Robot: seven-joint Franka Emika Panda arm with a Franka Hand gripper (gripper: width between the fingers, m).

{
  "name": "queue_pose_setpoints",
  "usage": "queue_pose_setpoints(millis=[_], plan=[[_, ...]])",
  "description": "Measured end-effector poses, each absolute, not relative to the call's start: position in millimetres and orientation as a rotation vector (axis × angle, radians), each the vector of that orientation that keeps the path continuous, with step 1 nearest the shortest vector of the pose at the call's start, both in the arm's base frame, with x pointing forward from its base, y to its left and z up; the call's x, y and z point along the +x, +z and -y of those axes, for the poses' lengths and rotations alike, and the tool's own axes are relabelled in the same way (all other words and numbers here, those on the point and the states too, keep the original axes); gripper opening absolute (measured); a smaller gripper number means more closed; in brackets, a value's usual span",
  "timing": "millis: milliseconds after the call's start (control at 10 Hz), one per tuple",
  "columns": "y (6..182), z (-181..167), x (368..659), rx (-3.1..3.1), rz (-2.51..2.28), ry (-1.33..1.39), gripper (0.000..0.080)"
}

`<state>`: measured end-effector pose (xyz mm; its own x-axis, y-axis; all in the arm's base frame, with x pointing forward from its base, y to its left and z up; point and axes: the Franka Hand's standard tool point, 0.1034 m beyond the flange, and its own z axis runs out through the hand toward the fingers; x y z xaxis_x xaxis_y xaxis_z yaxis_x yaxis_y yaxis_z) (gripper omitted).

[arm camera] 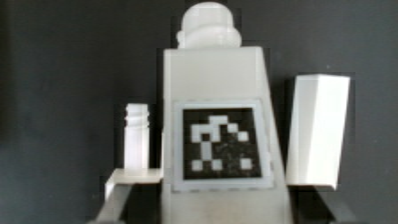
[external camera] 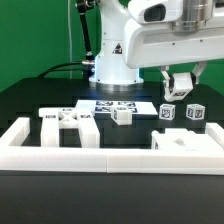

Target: Assemble chair

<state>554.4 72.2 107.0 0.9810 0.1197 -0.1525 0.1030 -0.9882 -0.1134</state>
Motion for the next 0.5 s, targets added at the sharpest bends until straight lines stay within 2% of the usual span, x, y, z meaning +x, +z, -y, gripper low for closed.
queue_pose_setpoints(millis=[300,500], plan=[[105.8,-67.0,560.5,-3.052,0.155,-0.052,0.0295],[119.0,-69.8,580.1,-3.046,0.155,-0.286,0.0295]])
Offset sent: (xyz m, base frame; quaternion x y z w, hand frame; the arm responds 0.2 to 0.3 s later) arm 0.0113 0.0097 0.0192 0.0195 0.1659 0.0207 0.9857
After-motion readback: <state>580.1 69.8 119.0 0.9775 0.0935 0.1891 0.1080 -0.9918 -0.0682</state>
